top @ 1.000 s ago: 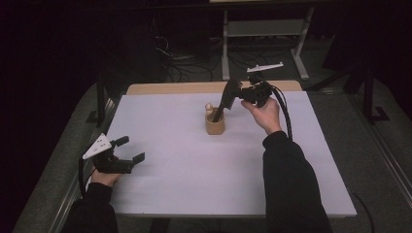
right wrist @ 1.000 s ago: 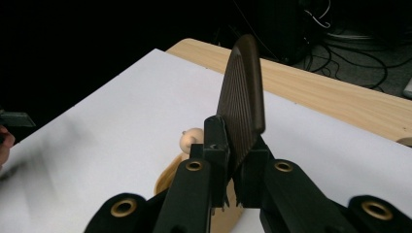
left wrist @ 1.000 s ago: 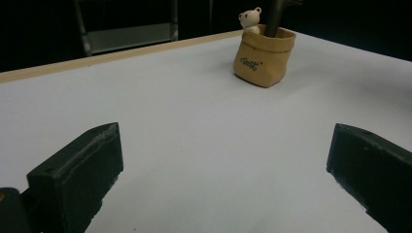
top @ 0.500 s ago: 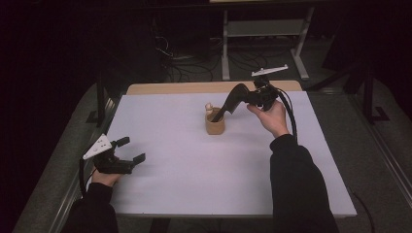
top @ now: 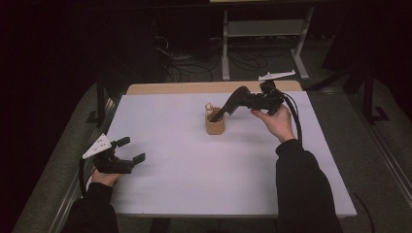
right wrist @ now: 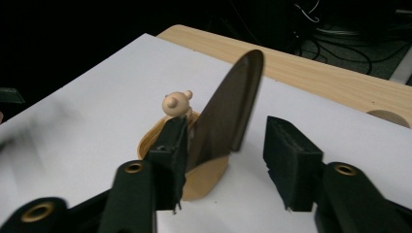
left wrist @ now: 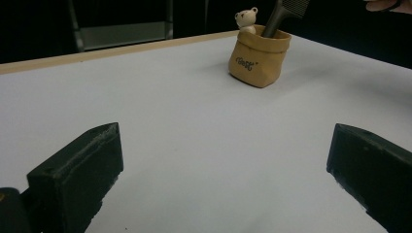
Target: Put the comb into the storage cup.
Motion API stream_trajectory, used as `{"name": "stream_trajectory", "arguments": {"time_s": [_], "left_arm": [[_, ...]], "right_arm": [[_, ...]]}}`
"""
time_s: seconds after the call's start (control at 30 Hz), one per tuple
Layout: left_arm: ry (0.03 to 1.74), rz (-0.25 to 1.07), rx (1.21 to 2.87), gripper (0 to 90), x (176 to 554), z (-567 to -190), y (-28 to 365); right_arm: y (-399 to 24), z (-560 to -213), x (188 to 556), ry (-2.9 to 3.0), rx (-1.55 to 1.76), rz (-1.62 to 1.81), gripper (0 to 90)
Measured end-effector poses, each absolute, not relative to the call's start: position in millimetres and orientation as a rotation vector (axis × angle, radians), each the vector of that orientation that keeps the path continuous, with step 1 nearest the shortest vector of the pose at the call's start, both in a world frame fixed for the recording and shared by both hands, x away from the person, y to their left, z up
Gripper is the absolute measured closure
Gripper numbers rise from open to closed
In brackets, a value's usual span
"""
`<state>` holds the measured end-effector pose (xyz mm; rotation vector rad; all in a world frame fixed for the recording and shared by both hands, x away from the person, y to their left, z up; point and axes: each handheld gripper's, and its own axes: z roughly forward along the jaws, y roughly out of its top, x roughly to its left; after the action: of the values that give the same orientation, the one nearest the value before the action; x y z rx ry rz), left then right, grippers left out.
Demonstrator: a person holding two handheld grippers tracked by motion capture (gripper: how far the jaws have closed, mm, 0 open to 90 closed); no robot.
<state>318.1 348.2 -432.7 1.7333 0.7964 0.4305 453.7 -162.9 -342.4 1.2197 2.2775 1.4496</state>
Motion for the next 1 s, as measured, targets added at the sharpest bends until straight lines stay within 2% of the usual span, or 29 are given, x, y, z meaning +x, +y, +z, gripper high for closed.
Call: {"name": "stream_trajectory", "arguments": {"time_s": [0.13,0.27,0.37,0.47,1.0], "left_arm": [[0.796,0.429,1.734,0.0,318,-433,348],[0.798,0.427,1.740,0.0,318,-433,348],[0.799,0.421,1.744,0.0,318,-434,348],[0.799,0.422,1.746,0.0,318,-434,348],[0.805,0.437,1.743,0.0,316,-434,349]], "right_arm": [[-169,-345,452,2.281,1.242,1.463,34.0],[-171,-349,448,2.298,1.201,1.435,16.2],[-173,-350,445,2.298,1.176,1.440,11.6],[-176,-351,443,2.298,1.169,1.440,0.0],[-201,-357,428,2.259,1.195,1.416,0.0]]}}
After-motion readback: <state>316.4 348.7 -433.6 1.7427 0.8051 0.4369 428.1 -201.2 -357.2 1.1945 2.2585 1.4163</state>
